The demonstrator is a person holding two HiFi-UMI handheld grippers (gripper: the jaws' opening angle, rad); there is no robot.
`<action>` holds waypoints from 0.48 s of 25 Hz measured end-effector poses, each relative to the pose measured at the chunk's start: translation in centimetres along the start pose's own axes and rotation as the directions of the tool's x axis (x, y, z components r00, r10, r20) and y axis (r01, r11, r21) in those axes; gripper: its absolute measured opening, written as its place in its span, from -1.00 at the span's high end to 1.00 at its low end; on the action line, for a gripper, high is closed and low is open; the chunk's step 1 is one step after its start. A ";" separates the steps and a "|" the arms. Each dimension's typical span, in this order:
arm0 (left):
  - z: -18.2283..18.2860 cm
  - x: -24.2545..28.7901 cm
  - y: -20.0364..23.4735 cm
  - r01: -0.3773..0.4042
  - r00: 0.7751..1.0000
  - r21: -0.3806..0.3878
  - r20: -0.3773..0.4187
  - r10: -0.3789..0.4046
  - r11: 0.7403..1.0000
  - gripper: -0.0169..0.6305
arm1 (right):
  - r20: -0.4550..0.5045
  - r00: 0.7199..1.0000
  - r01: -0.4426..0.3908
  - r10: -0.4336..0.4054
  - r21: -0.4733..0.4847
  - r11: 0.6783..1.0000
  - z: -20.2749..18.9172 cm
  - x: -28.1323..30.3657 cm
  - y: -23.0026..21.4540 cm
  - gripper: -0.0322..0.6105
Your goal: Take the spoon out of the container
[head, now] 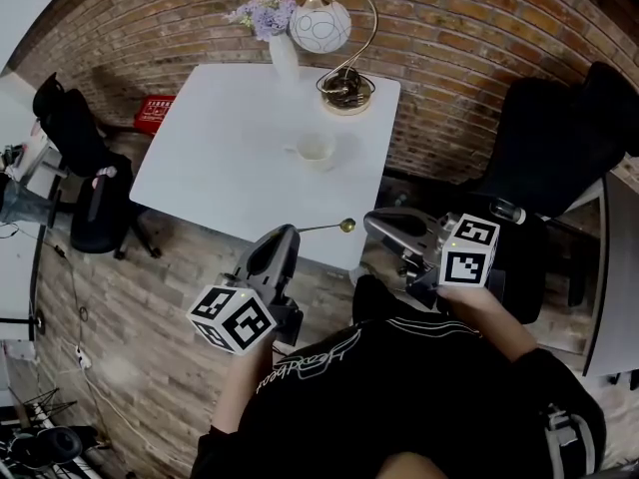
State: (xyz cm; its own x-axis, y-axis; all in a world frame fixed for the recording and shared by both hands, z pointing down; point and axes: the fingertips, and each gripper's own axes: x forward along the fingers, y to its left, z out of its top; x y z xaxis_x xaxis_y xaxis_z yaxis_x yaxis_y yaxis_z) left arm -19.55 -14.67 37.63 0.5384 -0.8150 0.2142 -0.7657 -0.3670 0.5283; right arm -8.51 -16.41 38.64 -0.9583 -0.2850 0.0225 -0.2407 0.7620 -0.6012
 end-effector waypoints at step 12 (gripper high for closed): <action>-1.6 -0.6 0.1 0.023 1.000 -0.051 -0.008 -0.024 0.998 0.92 | -0.005 0.999 0.033 -0.033 0.006 0.999 -1.4 -1.0 0.4 0.91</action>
State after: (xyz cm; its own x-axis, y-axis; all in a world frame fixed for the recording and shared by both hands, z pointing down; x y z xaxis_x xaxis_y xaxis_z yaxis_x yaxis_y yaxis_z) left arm -19.35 -13.51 38.83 0.5592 -0.8025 0.2082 -0.7340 -0.3624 0.5745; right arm -7.91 -14.97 39.50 -0.9507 -0.3067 0.0464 -0.2711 0.7487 -0.6049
